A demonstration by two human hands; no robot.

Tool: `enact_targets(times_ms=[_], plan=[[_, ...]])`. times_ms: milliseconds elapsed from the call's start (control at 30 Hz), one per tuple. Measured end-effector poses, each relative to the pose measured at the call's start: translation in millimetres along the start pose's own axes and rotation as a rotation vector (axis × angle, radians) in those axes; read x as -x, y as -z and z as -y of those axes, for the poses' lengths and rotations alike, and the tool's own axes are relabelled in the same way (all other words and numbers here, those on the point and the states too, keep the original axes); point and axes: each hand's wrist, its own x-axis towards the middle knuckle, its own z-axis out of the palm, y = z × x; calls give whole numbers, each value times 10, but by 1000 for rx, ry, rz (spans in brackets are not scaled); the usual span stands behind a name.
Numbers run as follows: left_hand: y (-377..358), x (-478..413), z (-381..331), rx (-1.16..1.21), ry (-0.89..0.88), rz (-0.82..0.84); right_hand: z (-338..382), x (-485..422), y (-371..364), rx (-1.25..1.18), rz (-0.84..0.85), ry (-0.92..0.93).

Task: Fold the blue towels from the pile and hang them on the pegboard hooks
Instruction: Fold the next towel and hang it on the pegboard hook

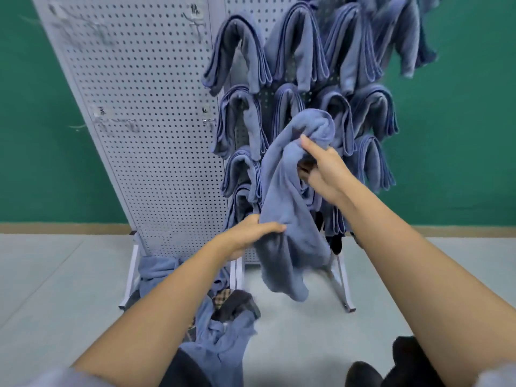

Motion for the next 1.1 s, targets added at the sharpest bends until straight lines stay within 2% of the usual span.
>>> enact_targets(times_ms=[100, 167, 333, 467, 633, 767, 900, 1000, 1100], plan=[[-34, 85, -164, 388, -85, -22, -24, 103, 51, 180, 116, -87], [-25, 141, -284, 543, -132, -29, -130, 201, 118, 330, 137, -173], [93, 111, -438, 698, -139, -109, -416, 400, 323, 324, 231, -414], [162, -1, -368, 710, -122, -162, -571, 416, 388, 331, 217, -418], [211, -107, -211, 669, -90, -197, -730, 329, 537, 208, 78, -418], [326, -156, -163, 552, -109, -195, -732, 243, 641, 194, -150, -250], [528, -129, -122, 375, 4, -205, -562, 215, 764, 237, -294, -137], [679, -101, -98, 437, 102, -207, -499, 232, 907, 210, -363, -97], [732, -95, -86, 604, 81, -225, -442, 258, 1037, 205, -435, -80]])
